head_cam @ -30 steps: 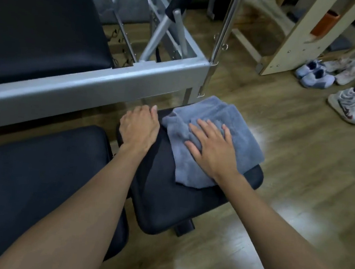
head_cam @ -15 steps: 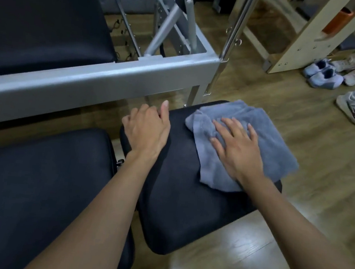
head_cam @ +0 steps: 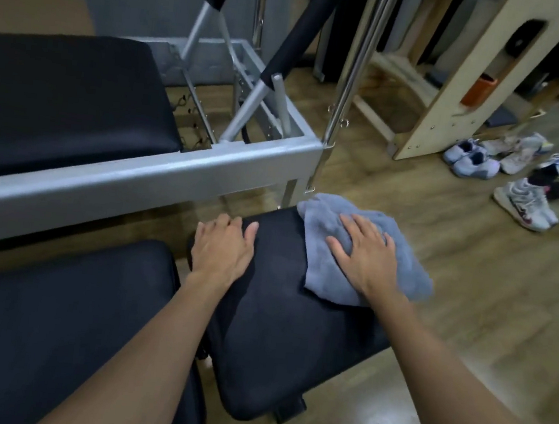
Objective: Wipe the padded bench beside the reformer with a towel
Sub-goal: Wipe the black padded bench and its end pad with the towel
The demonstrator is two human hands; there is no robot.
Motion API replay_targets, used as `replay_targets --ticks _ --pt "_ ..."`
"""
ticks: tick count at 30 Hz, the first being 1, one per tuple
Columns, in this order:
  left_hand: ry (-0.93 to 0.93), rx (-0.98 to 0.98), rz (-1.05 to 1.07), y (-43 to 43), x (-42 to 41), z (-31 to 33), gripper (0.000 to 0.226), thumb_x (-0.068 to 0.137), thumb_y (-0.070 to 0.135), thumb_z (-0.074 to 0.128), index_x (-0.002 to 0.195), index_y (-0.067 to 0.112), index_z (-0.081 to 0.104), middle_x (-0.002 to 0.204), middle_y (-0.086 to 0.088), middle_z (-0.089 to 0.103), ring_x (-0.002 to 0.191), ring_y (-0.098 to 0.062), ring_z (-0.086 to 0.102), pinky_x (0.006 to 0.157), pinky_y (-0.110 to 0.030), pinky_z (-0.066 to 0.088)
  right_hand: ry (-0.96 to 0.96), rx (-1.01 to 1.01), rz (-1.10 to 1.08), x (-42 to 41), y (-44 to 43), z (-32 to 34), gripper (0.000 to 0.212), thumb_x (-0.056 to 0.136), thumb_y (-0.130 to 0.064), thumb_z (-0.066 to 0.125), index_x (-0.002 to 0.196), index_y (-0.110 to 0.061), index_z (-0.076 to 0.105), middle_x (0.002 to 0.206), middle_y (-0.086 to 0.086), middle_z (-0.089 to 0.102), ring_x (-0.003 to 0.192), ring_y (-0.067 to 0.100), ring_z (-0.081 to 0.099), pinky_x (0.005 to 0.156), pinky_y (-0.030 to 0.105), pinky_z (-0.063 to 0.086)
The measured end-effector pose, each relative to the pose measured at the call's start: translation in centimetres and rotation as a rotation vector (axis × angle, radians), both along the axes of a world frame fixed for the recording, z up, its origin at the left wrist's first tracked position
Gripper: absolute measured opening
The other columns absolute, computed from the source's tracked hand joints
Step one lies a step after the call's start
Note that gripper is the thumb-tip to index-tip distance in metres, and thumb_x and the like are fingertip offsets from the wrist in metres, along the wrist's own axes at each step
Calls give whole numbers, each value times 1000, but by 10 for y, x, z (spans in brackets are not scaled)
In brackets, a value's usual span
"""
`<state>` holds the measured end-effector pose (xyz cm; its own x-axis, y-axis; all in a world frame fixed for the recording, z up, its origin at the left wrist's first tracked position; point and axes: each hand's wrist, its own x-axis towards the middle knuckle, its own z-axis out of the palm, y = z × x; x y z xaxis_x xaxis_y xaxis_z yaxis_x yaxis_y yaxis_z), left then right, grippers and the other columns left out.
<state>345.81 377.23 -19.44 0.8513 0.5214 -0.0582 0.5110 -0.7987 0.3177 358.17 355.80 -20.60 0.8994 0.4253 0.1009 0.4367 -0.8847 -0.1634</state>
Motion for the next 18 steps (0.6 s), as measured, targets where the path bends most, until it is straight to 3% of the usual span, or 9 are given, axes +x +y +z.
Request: replay_targets --ticks 5,7,10,13,16,18 --pt "36 -132 -67 4 -9 -1 55 102 44 27 144 11 40 151 -8 40 142 -28 29 119 -45 13 31 11 -158 -32 -30 4 52 95 -49 44 143 -28 45 150 0 46 137 20 41 110 45 31" --pt "3 -208 -88 10 -15 1 53 103 41 30 144 10 41 153 -8 38 144 -26 26 119 -43 12 40 6 -185 -41 -18 10 48 99 -40 42 143 -23 47 151 2 46 140 22 38 112 46 28" --pt "-143 -233 -38 17 -23 4 39 101 36 39 122 14 62 129 -8 60 124 -27 49 105 -39 35 38 -24 -115 -57 18 15 44 102 -35 37 143 -23 48 154 -2 41 144 21 30 116 48 20" --pt "-279 -340 100 12 -22 10 34 96 43 46 101 17 66 105 -5 67 102 -25 59 85 -36 46 80 -20 80 -87 66 9 47 102 -39 32 146 -25 43 158 -5 34 148 20 22 119 47 10" --pt "-258 -649 276 -2 -13 19 60 80 63 60 114 14 61 114 -9 68 107 -27 62 86 -33 47 164 165 182 -101 82 18 51 96 -49 28 138 -31 50 153 -7 42 145 16 28 118 47 15" --pt "-164 -741 346 -12 -4 25 81 66 64 73 126 12 52 126 -11 63 114 -31 60 91 -34 48 149 354 20 -74 63 34 48 94 -49 36 133 -29 54 144 -5 51 136 17 41 108 46 27"
